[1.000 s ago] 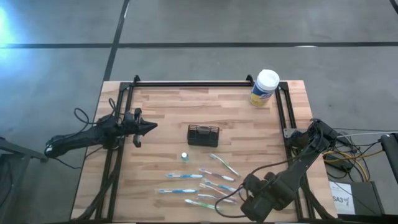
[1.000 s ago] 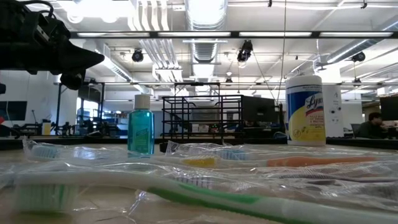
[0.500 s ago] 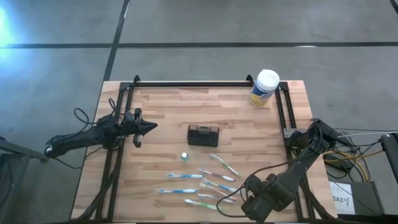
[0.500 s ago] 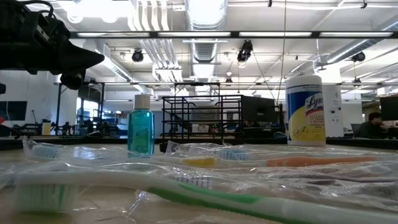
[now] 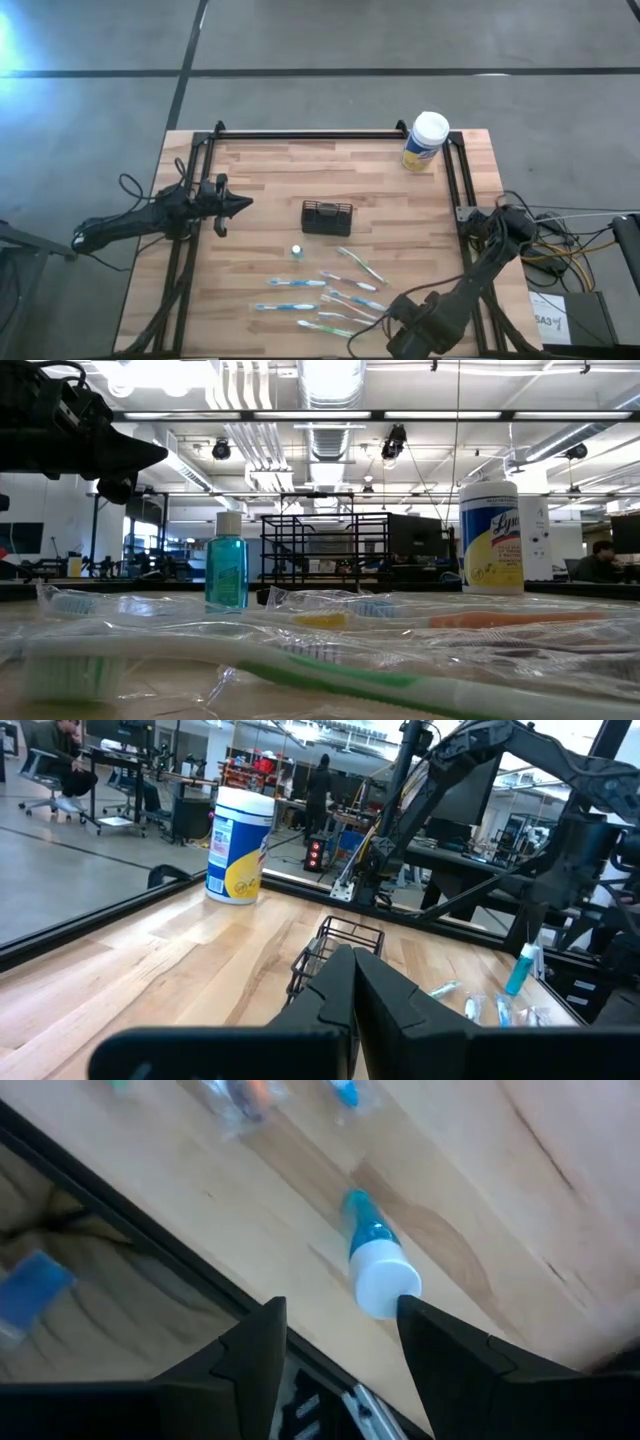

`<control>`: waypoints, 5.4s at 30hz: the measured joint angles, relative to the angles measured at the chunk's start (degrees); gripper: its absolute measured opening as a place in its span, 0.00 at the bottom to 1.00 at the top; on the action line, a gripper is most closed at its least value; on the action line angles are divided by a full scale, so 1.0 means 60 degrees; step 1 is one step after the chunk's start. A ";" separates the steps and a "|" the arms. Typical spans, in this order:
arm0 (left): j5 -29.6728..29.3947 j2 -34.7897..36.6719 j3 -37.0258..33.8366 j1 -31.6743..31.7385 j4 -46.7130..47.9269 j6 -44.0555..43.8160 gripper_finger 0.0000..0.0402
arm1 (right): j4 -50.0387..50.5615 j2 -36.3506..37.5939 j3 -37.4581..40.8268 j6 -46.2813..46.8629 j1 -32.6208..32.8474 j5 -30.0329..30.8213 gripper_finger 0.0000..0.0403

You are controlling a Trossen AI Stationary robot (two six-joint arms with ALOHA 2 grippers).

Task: Pick & Place toothbrushing station
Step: Put the bottom mouthwash into the wire organizer

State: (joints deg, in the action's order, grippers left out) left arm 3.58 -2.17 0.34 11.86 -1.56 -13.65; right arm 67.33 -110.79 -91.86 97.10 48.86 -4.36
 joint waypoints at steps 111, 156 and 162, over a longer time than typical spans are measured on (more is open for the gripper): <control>-0.0001 -0.0004 -0.0002 0.0004 0.0188 0.0029 0.02 | 0.1129 0.0398 -0.0938 -0.3782 -0.1099 0.0841 0.20; -0.0412 0.0000 0.0055 0.0004 -0.0682 0.0543 0.02 | 0.3081 0.0002 -0.5587 -1.3809 -0.7760 0.2873 0.22; -0.0431 -0.0011 0.0044 0.0004 -0.0632 0.0471 0.02 | 0.2656 -0.0580 -0.5587 -1.4295 -0.7949 0.2410 0.22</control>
State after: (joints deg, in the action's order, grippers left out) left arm 0.99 -2.24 0.60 11.88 -5.36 -10.82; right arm 83.26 -114.27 -125.38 11.33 1.17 10.10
